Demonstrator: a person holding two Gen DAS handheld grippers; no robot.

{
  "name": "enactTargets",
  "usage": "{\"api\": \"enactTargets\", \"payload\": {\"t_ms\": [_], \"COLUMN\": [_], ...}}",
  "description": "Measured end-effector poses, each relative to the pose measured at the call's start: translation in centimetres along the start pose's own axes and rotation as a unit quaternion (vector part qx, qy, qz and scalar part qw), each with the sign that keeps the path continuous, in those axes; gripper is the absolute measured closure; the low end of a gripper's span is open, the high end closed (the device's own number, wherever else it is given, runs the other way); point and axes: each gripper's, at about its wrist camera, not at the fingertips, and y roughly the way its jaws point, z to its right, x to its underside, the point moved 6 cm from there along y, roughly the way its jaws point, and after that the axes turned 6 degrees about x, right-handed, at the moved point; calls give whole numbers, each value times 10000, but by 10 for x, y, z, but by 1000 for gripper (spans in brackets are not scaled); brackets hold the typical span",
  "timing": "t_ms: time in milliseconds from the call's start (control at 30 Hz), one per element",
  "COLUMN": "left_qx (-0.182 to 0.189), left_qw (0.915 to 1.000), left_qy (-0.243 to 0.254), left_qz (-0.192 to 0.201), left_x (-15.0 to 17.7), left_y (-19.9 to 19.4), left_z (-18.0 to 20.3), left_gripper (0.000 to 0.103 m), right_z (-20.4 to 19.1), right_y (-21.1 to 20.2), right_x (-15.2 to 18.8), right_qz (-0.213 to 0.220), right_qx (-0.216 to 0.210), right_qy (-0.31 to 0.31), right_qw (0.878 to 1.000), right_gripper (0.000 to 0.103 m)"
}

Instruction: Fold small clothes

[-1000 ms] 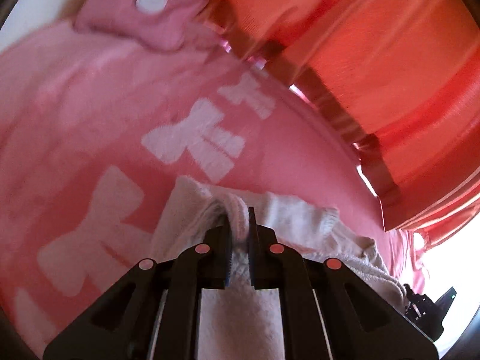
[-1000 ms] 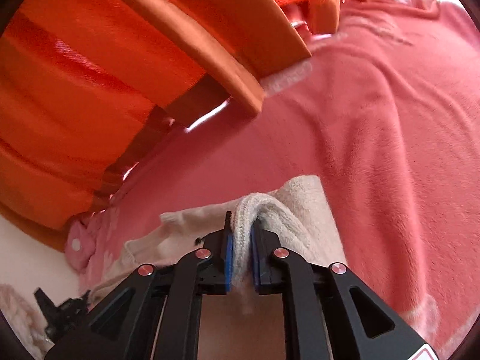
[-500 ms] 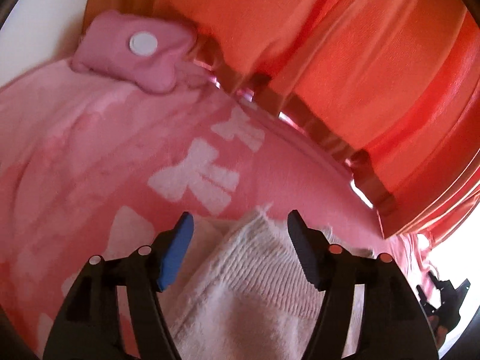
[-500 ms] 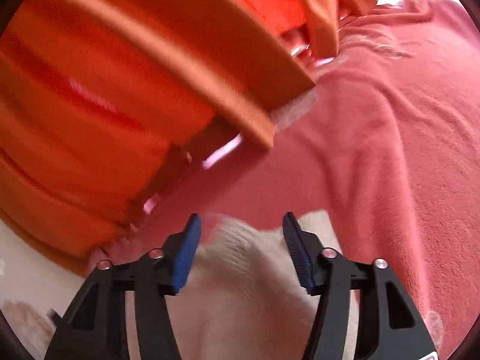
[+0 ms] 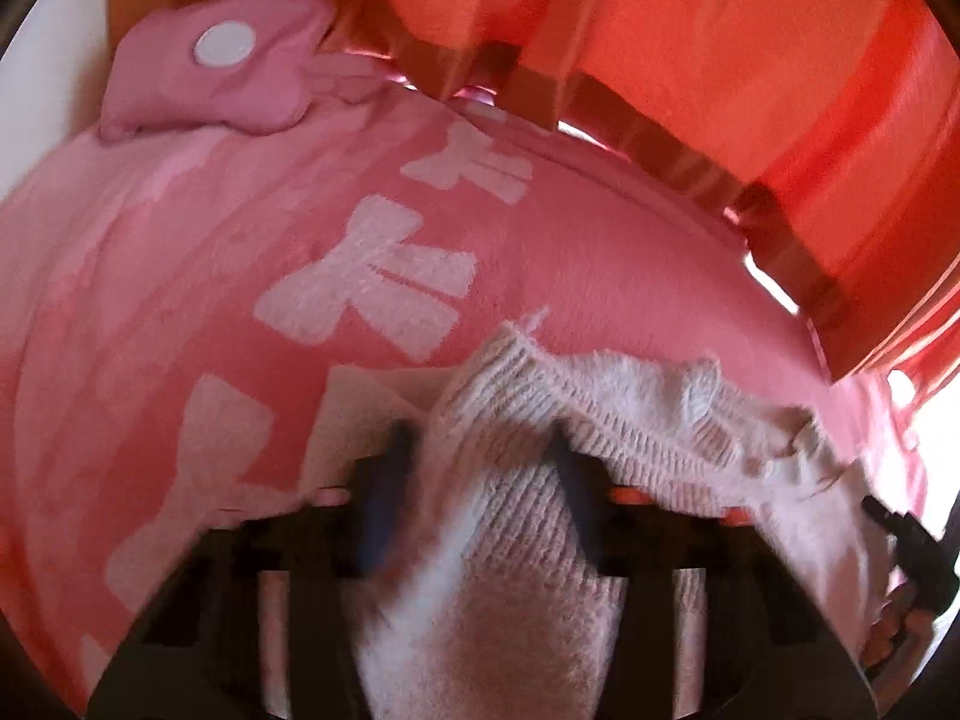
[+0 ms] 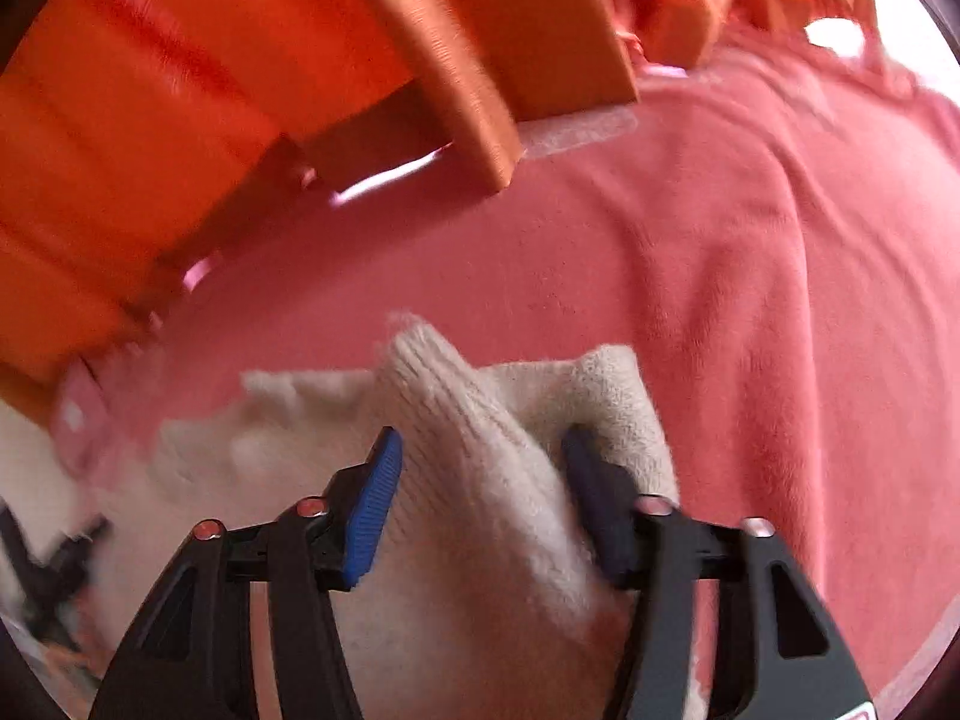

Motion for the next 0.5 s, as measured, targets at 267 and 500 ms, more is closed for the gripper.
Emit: {"api": "enactTargets", "payload": {"t_ms": [267,500], "left_qx": [128,-209], "left_qw": [9959,9989], "left_qy": [-201,-171], "left_qz": [873,393], "left_x": [-28,-16], "left_y": [-35,-6], "left_z": [1,-2], "left_gripper": [95,94], "right_z": [15,31], "right_y": [-43,-22], "right_x": [-23,-17], "right_qz": [1068,669], "right_qx": [-296,-131], "right_qy": [456,597], "right_qw": [9928,9959], "right_gripper": [96,95]}}
